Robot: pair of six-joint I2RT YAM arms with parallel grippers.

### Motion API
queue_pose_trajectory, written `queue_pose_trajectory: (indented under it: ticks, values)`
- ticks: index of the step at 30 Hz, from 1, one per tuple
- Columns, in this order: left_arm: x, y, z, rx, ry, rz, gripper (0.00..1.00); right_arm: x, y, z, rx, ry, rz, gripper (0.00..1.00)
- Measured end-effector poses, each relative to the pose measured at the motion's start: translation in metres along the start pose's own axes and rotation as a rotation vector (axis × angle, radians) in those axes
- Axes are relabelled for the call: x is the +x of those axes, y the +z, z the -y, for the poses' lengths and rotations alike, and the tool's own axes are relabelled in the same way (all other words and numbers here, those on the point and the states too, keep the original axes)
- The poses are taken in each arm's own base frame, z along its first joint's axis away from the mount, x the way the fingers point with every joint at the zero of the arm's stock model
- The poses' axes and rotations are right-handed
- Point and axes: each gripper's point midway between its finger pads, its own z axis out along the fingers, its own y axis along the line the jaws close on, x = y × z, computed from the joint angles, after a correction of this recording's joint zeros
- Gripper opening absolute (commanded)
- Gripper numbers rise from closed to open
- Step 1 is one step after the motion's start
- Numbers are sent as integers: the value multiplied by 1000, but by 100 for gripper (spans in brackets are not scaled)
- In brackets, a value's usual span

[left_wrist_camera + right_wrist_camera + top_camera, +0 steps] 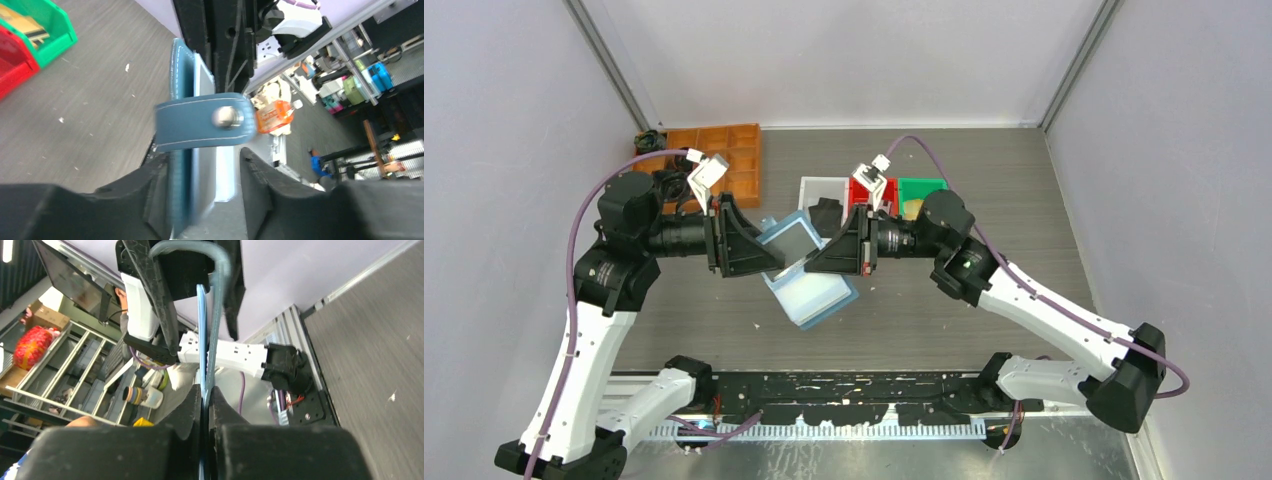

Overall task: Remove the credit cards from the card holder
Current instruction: Remove the credit card from the card holder.

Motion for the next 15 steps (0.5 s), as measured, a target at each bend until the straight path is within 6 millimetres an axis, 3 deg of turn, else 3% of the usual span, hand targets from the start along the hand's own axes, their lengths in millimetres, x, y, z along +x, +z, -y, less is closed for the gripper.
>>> queue_pose_trajectory:
  ticks: [4,8,15]
  values:
    - [4,1,-3,3,-2,-11,61,-7,1,-11,72,-46,-93,1]
    - [10,0,-6,7,7,-32,56,-13,-4,-26,109,-129,-178,1]
    - [16,0,-9,7,14,-54,55,15,-15,2,206,-109,-365,1]
